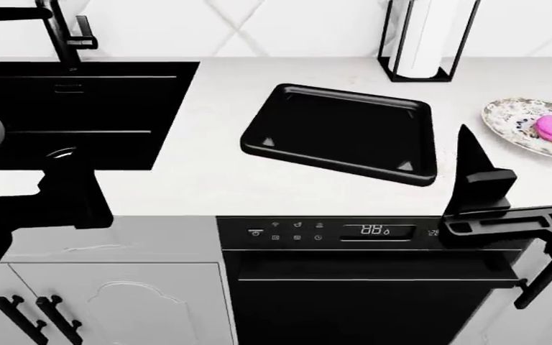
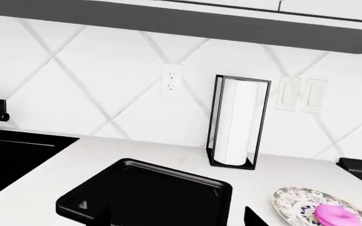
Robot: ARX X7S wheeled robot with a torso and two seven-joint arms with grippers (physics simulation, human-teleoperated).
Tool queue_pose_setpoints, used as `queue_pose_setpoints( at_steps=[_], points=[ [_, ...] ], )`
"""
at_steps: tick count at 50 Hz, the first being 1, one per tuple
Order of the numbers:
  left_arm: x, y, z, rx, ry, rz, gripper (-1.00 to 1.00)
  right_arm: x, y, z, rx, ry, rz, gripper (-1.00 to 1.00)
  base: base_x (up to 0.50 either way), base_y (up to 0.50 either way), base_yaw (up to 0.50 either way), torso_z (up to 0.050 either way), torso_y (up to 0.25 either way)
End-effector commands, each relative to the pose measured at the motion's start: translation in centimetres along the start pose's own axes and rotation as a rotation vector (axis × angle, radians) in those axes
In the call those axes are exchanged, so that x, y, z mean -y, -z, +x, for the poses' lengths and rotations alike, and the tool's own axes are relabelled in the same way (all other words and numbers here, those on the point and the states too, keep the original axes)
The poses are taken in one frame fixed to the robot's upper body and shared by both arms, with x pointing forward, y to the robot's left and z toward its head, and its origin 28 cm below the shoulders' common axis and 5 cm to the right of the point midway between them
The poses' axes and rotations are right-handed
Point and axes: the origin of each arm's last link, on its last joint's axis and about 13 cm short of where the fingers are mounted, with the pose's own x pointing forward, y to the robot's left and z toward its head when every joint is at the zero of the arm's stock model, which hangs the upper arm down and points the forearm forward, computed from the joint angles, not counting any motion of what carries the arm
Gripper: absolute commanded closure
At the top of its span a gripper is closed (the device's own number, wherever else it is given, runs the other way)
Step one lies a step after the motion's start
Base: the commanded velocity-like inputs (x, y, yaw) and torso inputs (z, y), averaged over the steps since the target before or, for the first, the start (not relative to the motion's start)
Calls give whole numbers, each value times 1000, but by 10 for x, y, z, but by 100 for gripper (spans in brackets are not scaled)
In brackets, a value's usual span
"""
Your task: Move the dessert items from the plate to the tray.
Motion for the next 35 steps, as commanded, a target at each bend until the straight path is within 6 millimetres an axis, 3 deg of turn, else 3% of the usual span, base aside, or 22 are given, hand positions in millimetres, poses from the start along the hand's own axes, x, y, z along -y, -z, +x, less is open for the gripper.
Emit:
queue_pose_setpoints(
  at_steps=[1, 20, 35],
  points=[
    [0, 2, 2, -2, -7, 3, -100, 1, -1, 0, 2, 0, -1, -100, 145, -359, 0, 0, 0],
    [1, -3, 0, 8, 1, 5, -100, 3, -3, -2, 11, 6, 5, -100, 159, -345, 0, 0, 0],
    [1, -2, 0, 4, 6, 8, -100, 0, -3, -2, 4, -16, 1, -100, 246, -104, 0, 0, 0]
  ],
)
